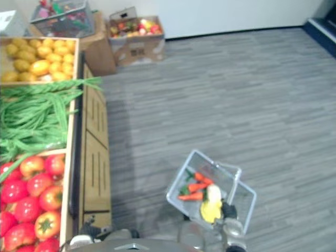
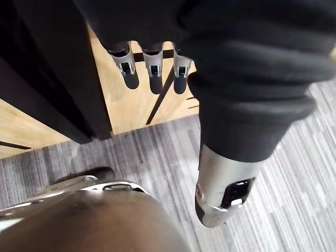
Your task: Pick vegetable in the basket
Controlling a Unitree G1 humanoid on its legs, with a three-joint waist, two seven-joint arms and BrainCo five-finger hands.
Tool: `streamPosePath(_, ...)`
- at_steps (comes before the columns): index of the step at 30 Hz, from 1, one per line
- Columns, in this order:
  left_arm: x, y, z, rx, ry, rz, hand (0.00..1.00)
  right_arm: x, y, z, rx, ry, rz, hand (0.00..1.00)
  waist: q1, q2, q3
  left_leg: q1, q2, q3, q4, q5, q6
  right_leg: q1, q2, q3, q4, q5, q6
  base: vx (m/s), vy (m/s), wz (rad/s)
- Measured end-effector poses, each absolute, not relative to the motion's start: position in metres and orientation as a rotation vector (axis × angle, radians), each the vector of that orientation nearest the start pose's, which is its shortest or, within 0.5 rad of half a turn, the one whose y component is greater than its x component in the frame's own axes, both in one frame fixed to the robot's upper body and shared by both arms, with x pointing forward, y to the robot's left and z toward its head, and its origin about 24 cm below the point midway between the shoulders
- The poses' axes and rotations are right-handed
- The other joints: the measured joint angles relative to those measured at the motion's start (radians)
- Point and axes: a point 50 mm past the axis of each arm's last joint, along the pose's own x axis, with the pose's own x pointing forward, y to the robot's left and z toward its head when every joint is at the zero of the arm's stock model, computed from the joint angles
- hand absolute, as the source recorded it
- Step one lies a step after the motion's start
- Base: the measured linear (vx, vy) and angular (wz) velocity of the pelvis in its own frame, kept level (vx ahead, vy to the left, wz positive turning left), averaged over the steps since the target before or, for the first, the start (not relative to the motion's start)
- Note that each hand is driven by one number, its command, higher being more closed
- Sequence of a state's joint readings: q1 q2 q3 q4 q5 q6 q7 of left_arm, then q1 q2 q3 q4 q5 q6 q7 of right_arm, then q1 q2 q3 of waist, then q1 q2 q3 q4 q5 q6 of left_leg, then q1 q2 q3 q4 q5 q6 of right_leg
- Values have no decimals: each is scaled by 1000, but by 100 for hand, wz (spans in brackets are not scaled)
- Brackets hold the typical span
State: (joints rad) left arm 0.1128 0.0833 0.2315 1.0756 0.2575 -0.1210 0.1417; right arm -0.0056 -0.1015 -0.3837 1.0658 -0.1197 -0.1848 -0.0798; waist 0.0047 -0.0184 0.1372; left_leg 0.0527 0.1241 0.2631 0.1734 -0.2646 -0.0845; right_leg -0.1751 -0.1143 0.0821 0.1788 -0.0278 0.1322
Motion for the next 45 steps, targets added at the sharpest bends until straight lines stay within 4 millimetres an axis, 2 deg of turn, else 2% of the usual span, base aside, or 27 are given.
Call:
streamPosePath(2,82,220,-158,262,1062,252,0,126,-237,-141,-56,871,-404,100,1,-13,-8,7,13,30,4,0,0,-5,0,-67,10,18,-14,-67,-37,-31)
streamPosePath(4,81,222,-158,265,1064,256,0,123,-234,-141,-49,873,-406,100,3,-19,-17,10,26,48,5,2,1,-15,0,-90,9,27,-21,-44,-35,-18)
streamPosePath(5,79,222,-158,263,1069,260,0,124,-232,-142,-43,871,-405,100,4,-8,-18,8,43,63,4,5,1,-21,-5,-134,28,8,-60,-41,-42,-16)
streamPosePath(6,77,223,-158,259,1073,266,0,125,-233,-141,-42,867,-408,100,4,-12,-24,8,48,73,4,8,-3,-37,-24,-172,79,-16,-95,13,-38,-16)
streamPosePath(7,75,223,-158,261,1078,267,0,125,-237,-140,-44,863,-422,100,4,-14,-37,9,59,84,6,12,-12,-69,-69,-231,177,-40,-99,43,-45,-11)
streamPosePath(8,72,224,-159,264,1085,268,0,123,-239,-140,-39,866,-434,100,6,-17,-47,15,75,82,4,22,-29,-79,-114,-259,233,-39,-99,78,-70,-8)
streamPosePath(9,70,226,-159,268,1090,267,0,123,-238,-140,-40,867,-432,100,7,-22,-50,18,81,80,2,27,-39,-79,-135,-260,243,-34,-96,91,-249,-10)
streamPosePath(10,66,231,-158,286,1097,269,0,122,-236,-141,-47,873,-419,100,13,-46,-64,19,88,81,-5,36,-60,-82,-169,-239,222,4,-66,95,-309,-14)
streamPosePath(11,65,232,-159,291,1107,265,0,122,-234,-143,-53,883,-405,100,14,-52,-72,18,107,78,-22,51,-86,-78,-139,-214,207,-14,-39,92,-468,-34)
streamPosePath(12,65,229,-160,291,1109,249,0,123,-233,-143,-71,887,-382,100,26,-24,-86,6,153,81,-63,76,-115,-92,-76,-204,184,-14,-39,27,-323,-29)
streamPosePath(14,65,224,-161,292,1113,229,0,129,-238,-140,-91,878,-376,100,27,-4,-89,-4,175,80,-84,98,-127,-116,-38,-176,183,-16,-36,10,-218,-22)
streamPosePath(15,67,224,-161,294,1111,224,0,133,-240,-139,-96,879,-373,100,25,-1,-88,-8,181,78,-102,126,-130,-126,-24,-153,182,-33,-17,25,-185,1)
streamPosePath(17,68,224,-160,300,1108,222,0,131,-241,-140,-114,890,-360,100,21,-2,-88,-6,180,55,-104,149,-137,-106,-28,-161,172,-88,-4,14,-205,23)
streamPosePath(18,68,222,-161,296,1108,224,0,131,-242,-140,-130,899,-347,100,17,10,-88,-5,193,25,-103,168,-147,-76,-24,-194,156,-115,0,-5,-153,32)
streamPosePath(23,64,222,-161,292,1108,242,0,125,-241,-143,-160,932,-311,100,16,11,-90,-60,223,-60,-20,230,-144,-3,-9,-260,92,-127,-12,-95,-130,45)
streamPosePath(24,66,222,-160,292,1103,244,0,124,-240,-144,-164,934,-307,100,16,8,-89,-76,220,-68,-2,242,-138,3,-13,-266,82,-125,-12,-102,-77,40)
streamPosePath(26,67,221,-160,279,1097,252,0,120,-242,-144,-175,938,-307,100,14,3,-89,-127,191,-49,33,308,-55,25,-39,-285,36,-121,-8,-70,-64,48)
streamPosePath(27,66,220,-160,276,1098,254,0,119,-243,-144,-177,941,-310,100,12,0,-88,-134,181,-33,28,325,-31,30,-49,-295,22,-116,-7,-48,-36,54)
streamPosePath(28,66,218,-161,268,1099,255,0,116,-247,-144,-183,947,-319,100,10,2,-88,-136,160,1,-3,369,-26,41,-59,-305,-2,-104,-9,-47,-16,57)
streamPosePath(30,63,216,-162,214,1106,302,0,111,-257,-142,-185,950,-356,100,8,21,-84,-137,136,29,-26,377,-26,56,-82,-326,-29,-82,-6,-36,25,51)
streamPosePath(32,54,214,-164,127,1132,362,0,104,-264,-143,-176,971,-387,100,9,26,-84,-135,86,28,1,331,-27,87,-110,-335,-51,-65,19,8,146,35)
streamPosePath(34,45,215,-166,89,1156,387,0,98,-265,-144,-168,985,-404,100,3,27,-85,-130,63,5,-11,296,-33,113,-121,-337,-86,-39,42,38,178,28)
streamPosePath(35,43,214,-166,83,1162,386,0,99,-266,-144,-168,983,-406,100,2,31,-86,-105,51,-3,-60,269,-37,121,-122,-337,-112,-16,55,51,200,14)
streamPosePath(37,41,211,-167,67,1173,367,0,97,-263,-145,-149,985,-413,100,-6,43,-94,-65,34,-4,-164,248,-40,151,-121,-357,-165,25,55,93,200,20)
streamPosePath(38,42,215,-167,68,1166,355,0,96,-258,-147,-122,992,-420,100,-3,21,-89,-52,11,-11,-196,252,-39,163,-133,-359,-181,33,55,104,206,26)
streamPosePath(40,41,219,-166,75,1171,348,0,95,-256,-148,-110,995,-426,100,-5,2,-90,-43,-13,-33,-206,252,-37,176,-157,-375,-168,31,55,64,122,30)
streamPosePath(45,39,219,-167,19,1183,349,0,90,-254,-150,-43,988,-478,100,-4,-1,-88,-12,-21,-88,-210,249,-32,198,-174,-397,-73,-19,7,66,30,36)
